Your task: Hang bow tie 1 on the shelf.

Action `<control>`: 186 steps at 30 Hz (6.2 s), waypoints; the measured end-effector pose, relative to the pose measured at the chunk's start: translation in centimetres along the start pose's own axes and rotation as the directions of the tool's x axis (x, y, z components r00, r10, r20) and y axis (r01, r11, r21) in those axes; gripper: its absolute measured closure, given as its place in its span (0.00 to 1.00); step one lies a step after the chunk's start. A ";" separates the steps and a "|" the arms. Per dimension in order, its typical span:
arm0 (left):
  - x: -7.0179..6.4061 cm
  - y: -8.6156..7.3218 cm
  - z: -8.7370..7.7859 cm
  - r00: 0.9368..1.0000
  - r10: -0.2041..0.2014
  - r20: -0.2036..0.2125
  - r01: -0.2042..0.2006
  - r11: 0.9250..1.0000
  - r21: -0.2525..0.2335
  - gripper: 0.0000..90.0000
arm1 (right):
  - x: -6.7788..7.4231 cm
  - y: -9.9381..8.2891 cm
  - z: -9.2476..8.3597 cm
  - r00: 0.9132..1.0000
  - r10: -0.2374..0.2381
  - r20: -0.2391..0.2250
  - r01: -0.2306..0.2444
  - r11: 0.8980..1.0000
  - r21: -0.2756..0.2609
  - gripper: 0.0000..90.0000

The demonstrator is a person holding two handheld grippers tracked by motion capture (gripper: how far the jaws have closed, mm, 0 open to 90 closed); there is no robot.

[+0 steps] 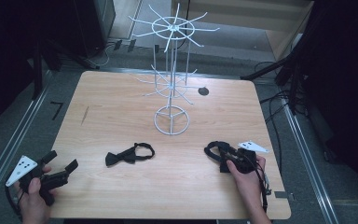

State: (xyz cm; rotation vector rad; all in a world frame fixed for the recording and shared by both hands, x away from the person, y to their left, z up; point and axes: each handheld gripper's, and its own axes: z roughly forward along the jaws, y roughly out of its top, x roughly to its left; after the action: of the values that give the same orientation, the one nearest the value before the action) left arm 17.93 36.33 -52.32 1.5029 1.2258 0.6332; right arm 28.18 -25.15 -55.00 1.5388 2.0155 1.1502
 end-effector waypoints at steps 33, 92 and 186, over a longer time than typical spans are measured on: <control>0.1 0.0 -0.1 1.000 -0.007 0.009 0.007 1.000 -0.002 0.04 | 1.2 2.5 -2.5 0.999 -0.007 -0.049 -0.002 0.983 -0.185 0.87; 0.2 0.0 -0.1 1.000 -0.012 0.014 0.012 1.000 -0.006 0.04 | 9.4 11.0 -5.8 0.973 -0.132 -0.188 0.045 0.912 -0.407 0.87; 0.1 0.0 -0.1 1.000 -0.011 0.014 0.011 1.000 -0.007 0.04 | 9.8 13.5 1.1 0.971 -0.049 -0.233 -0.024 0.954 -0.300 0.86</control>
State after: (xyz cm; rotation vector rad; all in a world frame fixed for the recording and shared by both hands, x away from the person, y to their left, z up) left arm 17.87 36.50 -52.35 1.4914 1.2188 0.6185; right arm 34.06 -14.64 -43.45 1.2853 1.8749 1.6189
